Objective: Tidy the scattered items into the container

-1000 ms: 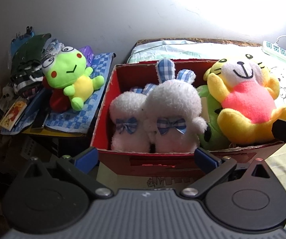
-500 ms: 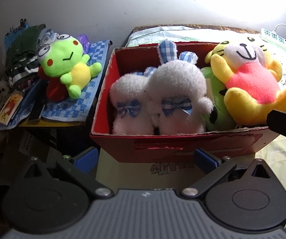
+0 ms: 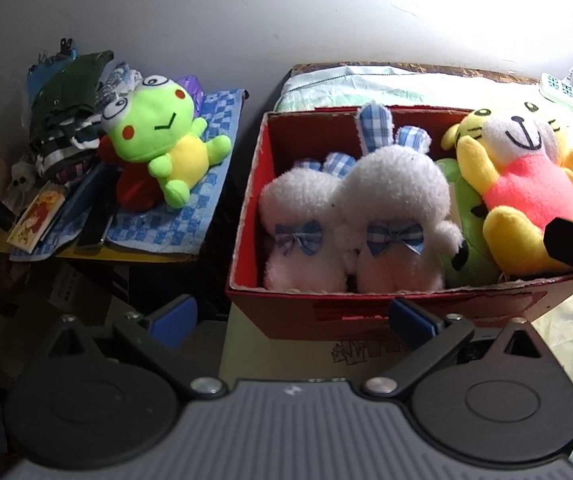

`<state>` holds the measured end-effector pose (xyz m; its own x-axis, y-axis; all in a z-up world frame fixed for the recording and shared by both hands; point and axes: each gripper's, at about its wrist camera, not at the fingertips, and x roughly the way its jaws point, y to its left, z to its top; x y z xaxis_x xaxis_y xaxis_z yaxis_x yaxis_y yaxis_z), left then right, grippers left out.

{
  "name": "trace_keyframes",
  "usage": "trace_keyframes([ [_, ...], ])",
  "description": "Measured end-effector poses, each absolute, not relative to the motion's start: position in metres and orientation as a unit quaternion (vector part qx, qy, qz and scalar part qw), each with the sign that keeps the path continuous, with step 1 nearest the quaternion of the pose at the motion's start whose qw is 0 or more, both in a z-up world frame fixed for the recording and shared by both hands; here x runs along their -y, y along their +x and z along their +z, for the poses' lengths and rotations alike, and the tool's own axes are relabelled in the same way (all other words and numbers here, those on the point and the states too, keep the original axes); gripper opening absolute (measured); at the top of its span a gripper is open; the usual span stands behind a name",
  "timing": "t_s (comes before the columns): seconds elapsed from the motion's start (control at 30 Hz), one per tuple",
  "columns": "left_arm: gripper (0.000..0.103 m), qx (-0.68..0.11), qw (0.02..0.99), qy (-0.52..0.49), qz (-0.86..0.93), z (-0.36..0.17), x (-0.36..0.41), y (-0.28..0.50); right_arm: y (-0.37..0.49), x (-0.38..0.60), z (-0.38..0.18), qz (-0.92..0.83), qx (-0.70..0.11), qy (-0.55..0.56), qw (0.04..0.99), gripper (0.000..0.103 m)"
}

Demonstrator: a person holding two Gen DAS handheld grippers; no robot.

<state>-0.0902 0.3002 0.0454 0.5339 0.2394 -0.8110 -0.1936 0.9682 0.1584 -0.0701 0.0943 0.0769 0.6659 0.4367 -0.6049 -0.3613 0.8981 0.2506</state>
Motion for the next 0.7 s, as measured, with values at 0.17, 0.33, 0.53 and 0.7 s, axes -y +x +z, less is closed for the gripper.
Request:
trace_keyframes([
  [0.17,0.102,-0.459,0.878,0.029,0.133,0.051,-0.306,-0.083,-0.063,-0.103,0.082,0.222,-0.338,0.054,0.913,0.057],
  [0.33,0.102,-0.457,0.879,0.030,0.135,0.051,-0.308,-0.076,-0.057,-0.108,0.082,0.215,-0.336,0.053,0.915,0.059],
  [0.53,0.102,-0.458,0.879,0.028,0.132,0.048,-0.307,-0.069,-0.052,-0.109,0.081,0.199,-0.339,0.056,0.918,0.060],
  [0.7,0.102,-0.456,0.881,0.024,0.125,0.048,-0.303,-0.060,-0.046,-0.104,0.078,0.175,-0.345,0.064,0.920,0.063],
])
